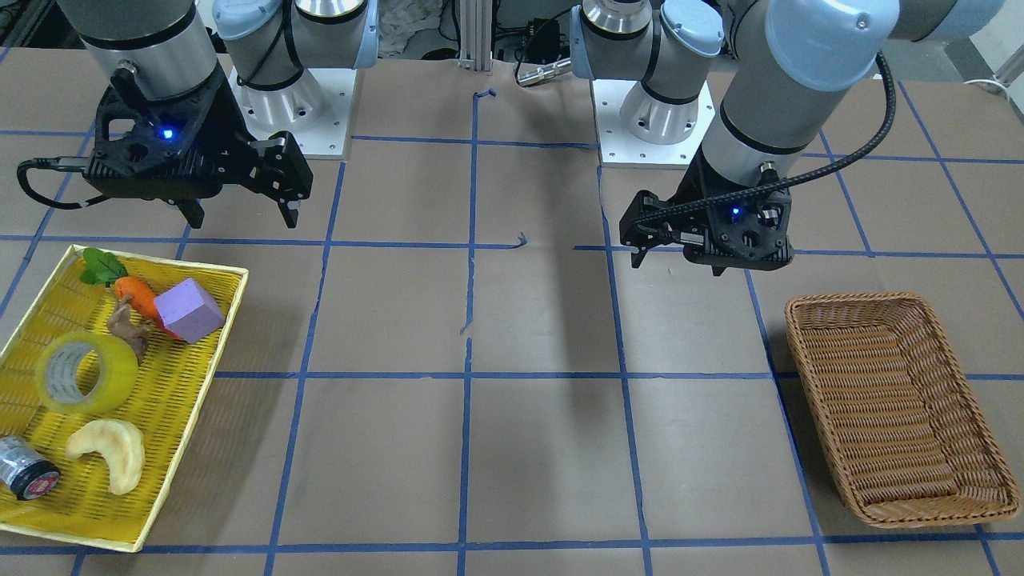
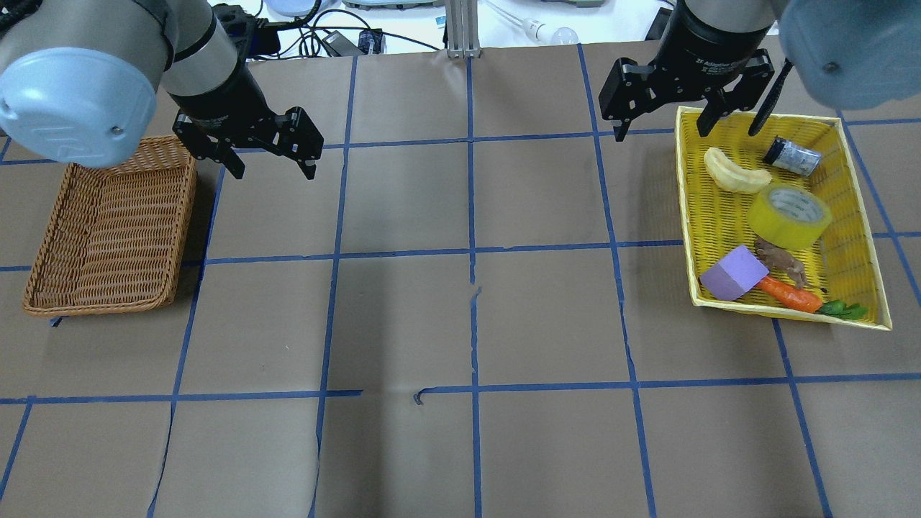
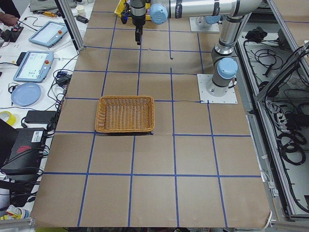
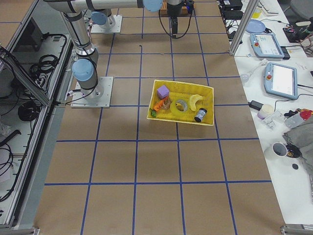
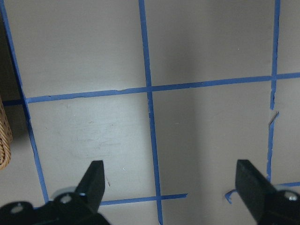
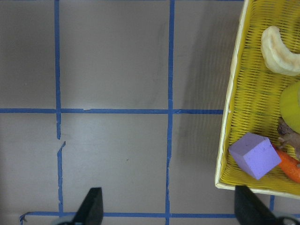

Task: Transfer tape with both arms

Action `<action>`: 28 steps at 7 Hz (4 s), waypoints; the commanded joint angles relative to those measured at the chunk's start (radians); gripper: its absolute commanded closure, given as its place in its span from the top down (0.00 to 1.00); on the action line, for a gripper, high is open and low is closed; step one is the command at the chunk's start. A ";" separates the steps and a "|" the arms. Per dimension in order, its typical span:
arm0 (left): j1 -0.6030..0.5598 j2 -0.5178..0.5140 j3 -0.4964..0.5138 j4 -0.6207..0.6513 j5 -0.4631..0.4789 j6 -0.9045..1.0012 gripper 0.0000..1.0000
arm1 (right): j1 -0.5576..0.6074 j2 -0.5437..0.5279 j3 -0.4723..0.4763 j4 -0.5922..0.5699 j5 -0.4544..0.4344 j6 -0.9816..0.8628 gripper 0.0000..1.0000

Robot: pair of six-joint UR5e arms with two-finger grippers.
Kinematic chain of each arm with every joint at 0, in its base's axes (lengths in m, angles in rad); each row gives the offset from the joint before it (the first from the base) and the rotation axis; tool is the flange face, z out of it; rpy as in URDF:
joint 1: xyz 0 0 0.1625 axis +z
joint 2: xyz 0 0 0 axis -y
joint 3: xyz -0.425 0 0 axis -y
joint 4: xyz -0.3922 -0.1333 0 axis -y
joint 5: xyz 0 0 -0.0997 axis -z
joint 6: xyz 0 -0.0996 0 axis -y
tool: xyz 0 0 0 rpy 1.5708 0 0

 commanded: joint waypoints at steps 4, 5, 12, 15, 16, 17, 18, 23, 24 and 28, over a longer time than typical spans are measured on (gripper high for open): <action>0.000 0.000 -0.002 0.000 0.000 0.000 1.00 | -0.357 0.172 -0.032 0.087 0.005 -0.516 1.00; 0.000 -0.001 -0.002 0.000 0.000 0.000 1.00 | -0.384 0.221 -0.018 0.014 -0.001 -0.670 1.00; -0.002 -0.002 -0.005 0.000 -0.003 0.000 1.00 | -0.441 0.344 0.221 -0.344 -0.085 -0.855 0.85; 0.000 -0.002 -0.005 0.000 -0.003 0.000 1.00 | -0.441 0.351 0.228 -0.336 -0.088 -0.858 0.12; -0.002 -0.002 -0.005 0.000 -0.003 0.000 1.00 | -0.441 0.349 0.224 -0.336 -0.088 -0.858 0.00; -0.002 -0.003 -0.005 0.000 -0.003 0.000 1.00 | -0.441 0.349 0.220 -0.335 -0.088 -0.858 0.00; -0.002 -0.002 -0.005 0.000 -0.003 0.000 1.00 | -0.441 0.341 0.214 -0.329 -0.088 -0.858 0.00; 0.000 -0.002 -0.005 0.000 -0.001 0.000 1.00 | -0.298 0.211 0.089 -0.250 -0.026 -0.736 0.00; 0.000 -0.002 -0.004 0.000 -0.003 0.000 1.00 | -0.189 0.200 0.089 -0.262 0.011 -0.609 0.00; 0.002 -0.002 -0.004 0.000 -0.003 0.000 1.00 | 0.216 0.338 0.089 -0.494 0.012 -0.086 0.00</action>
